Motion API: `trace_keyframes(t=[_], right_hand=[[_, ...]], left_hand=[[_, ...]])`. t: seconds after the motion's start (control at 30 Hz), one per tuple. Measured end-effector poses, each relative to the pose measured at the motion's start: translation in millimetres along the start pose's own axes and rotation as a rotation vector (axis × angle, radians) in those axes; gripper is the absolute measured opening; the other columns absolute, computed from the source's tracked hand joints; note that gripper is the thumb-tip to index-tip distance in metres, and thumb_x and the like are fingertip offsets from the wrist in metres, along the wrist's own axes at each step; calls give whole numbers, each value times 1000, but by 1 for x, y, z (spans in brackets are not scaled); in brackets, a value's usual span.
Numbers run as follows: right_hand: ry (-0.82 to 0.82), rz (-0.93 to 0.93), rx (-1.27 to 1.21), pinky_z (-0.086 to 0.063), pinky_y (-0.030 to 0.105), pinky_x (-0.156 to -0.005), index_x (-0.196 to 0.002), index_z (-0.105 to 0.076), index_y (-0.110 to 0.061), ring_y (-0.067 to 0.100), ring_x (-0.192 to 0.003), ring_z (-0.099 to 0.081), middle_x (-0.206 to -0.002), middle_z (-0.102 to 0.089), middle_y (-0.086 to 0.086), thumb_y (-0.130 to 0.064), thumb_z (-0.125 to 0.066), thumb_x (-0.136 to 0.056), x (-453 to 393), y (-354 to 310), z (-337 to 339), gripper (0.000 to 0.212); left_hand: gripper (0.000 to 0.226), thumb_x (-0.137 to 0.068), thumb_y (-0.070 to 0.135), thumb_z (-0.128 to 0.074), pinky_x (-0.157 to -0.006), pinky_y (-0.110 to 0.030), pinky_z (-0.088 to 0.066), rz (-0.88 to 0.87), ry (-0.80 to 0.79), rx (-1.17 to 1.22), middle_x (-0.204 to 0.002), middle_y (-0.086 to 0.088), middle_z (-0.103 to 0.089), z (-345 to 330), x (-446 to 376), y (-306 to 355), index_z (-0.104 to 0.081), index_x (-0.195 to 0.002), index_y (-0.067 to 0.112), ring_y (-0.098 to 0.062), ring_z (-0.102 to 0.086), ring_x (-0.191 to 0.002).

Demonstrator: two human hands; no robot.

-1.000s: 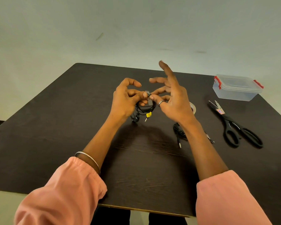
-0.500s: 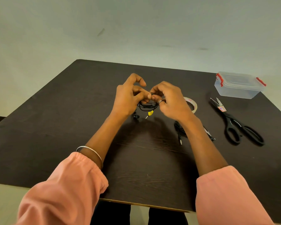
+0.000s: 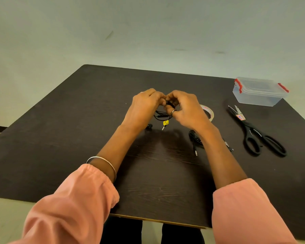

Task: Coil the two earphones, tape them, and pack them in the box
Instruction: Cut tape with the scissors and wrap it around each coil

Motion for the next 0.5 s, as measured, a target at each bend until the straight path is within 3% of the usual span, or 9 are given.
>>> trace_keyframes(t=[0.13, 0.2, 0.27, 0.37, 0.43, 0.5], right_hand=[[92, 7, 98, -49, 47, -86, -102, -63, -9, 24, -88, -60, -95, -63, 4, -6, -64, -81, -2, -4, 2, 21], [138, 46, 206, -47, 50, -87, -110, -61, -6, 27, -95, -59, -105, -63, 10, -4, -62, -82, -3, -8, -1, 28], [226, 125, 307, -51, 51, -78, -109, -60, 2, 34, -91, -61, -104, -63, 18, -2, -63, -82, -2, -14, -1, 28], [359, 182, 381, -53, 42, -56, -91, -62, 7, 35, -67, -60, -82, -63, 21, -3, -65, -78, 1, -15, 0, 17], [359, 175, 337, -52, 42, -58, -92, -62, 6, 35, -68, -61, -83, -63, 20, -7, -65, -79, 2, -10, -1, 19], [370, 145, 220, -51, 45, -67, -99, -60, 3, 32, -75, -62, -86, -64, 15, -8, -66, -80, 3, -5, 1, 23]], left_hand=[[13, -86, 6, -65, -63, -37, -51, -5, -36, -88, -88, -11, -67, -4, -1, 4, -67, -98, 1, -28, -66, -74], [13, -93, 10, -57, -67, -34, -47, 78, -69, -43, -93, -7, -63, -8, -3, 1, -65, -101, 2, -24, -61, -77], [16, -98, 12, -49, -71, -30, -48, 192, -88, 33, -95, -4, -62, -9, -4, -5, -63, -100, 4, -20, -60, -79], [14, -97, 9, -51, -67, -13, -51, 349, -22, 301, -80, 3, -66, -4, 0, -8, -64, -94, 3, -4, -65, -68], [10, -95, 10, -57, -65, -8, -51, 438, -13, 471, -74, 7, -67, -6, 3, -10, -66, -93, 5, 3, -66, -66], [6, -92, 11, -62, -69, -16, -56, 530, -32, 573, -76, 3, -71, -12, 6, -15, -67, -92, 8, -1, -69, -68]])
Point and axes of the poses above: each hand's wrist, its own x-axis away from the middle knuckle, its own z-axis out of the back of the hand, y = z × x, the point moved 6 cm from there along -x, towards the middle knuckle
